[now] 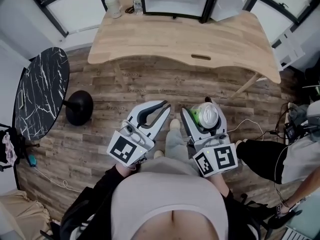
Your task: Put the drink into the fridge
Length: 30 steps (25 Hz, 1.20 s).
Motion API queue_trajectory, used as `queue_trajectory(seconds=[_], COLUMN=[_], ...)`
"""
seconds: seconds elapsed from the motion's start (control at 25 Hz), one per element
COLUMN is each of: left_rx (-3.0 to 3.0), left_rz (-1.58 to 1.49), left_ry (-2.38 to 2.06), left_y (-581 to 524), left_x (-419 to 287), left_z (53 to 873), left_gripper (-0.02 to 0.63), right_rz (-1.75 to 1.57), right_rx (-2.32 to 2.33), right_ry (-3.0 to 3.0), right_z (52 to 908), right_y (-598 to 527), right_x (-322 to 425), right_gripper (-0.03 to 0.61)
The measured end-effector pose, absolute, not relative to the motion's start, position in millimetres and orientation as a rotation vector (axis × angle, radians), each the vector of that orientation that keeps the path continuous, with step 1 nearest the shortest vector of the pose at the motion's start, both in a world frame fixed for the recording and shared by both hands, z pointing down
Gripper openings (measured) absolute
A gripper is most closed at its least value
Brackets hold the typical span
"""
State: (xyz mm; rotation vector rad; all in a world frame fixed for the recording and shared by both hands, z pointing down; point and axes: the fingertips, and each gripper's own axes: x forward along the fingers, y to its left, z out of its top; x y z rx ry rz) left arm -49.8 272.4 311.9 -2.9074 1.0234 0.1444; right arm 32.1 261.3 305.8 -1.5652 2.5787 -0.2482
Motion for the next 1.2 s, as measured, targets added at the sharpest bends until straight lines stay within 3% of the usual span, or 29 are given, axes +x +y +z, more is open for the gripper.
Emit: queue_trajectory(seconds=[1.2], left_rx=[-2.866], left_rz=[0.173], left_ry=[1.102], left_y=[35], left_x=[25], left_z=[293], left_gripper=[0.043], right_rz=[-0.288], right_rx=[-1.413], right_ry=[2.685], right_z=[295], right_y=[20], right_x=[90], right_gripper=[0.345])
